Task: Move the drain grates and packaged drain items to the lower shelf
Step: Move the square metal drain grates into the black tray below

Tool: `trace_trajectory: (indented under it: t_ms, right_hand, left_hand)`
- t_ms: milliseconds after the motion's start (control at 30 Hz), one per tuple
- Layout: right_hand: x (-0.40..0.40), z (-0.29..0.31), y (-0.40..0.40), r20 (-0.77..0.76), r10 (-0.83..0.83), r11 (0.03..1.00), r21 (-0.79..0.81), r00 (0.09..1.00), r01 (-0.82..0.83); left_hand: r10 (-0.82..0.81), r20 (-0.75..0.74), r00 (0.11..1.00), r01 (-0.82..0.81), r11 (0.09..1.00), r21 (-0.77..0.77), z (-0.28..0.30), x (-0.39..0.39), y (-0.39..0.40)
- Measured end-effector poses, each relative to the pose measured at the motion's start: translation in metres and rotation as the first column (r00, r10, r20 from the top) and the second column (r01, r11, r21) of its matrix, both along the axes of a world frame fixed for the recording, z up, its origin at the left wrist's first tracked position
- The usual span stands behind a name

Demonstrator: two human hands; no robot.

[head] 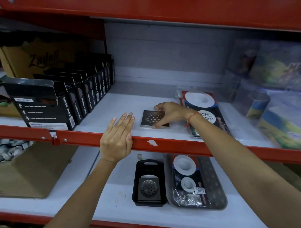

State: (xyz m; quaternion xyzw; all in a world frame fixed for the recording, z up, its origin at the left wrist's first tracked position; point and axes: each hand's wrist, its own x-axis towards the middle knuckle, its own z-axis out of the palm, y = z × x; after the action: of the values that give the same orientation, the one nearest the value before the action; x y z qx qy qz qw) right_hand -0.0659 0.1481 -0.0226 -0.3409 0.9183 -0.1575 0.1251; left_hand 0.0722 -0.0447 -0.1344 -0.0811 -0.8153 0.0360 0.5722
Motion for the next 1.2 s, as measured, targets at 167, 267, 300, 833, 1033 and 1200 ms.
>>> trace_trajectory:
  t_ms: [167, 267, 300, 833, 1033, 1200]
  right_hand:
    - [0.037, 0.016, 0.017, -0.031, -0.004, 0.993, -0.12, 1.0, 0.0]
    - [0.076, 0.027, 0.034, -0.006, 0.046, 0.976, -0.212, 0.999, -0.046]
    - [0.092, 0.029, 0.04, 0.005, 0.061, 0.968, -0.243, 0.998, -0.058]
    - [0.159, -0.086, 0.05, 0.067, 0.172, 0.985, 0.021, 0.983, -0.174]
    - [0.121, -0.153, 0.03, 0.103, 0.031, 0.994, 0.102, 0.994, -0.041]
    - [0.102, -0.191, 0.024, 0.097, -0.064, 0.956, 0.293, 0.993, 0.033]
  left_hand:
    - [0.006, 0.007, 1.0, -0.006, 1.0, -0.006, 0.001, 0.001, 0.001]
    - [-0.001, 0.001, 1.0, 0.001, 1.0, -0.004, 0.003, 0.004, 0.003]
    - [-0.006, 0.002, 1.0, 0.006, 1.0, -0.002, 0.003, 0.005, 0.004]
    - [0.0, 0.015, 1.0, -0.001, 1.0, 0.023, 0.005, 0.012, 0.007]
    - [-0.016, -0.061, 0.998, 0.018, 1.0, 0.023, 0.002, 0.005, 0.005]
    - [-0.013, -0.096, 0.995, 0.015, 1.0, 0.022, -0.001, 0.0, 0.003]
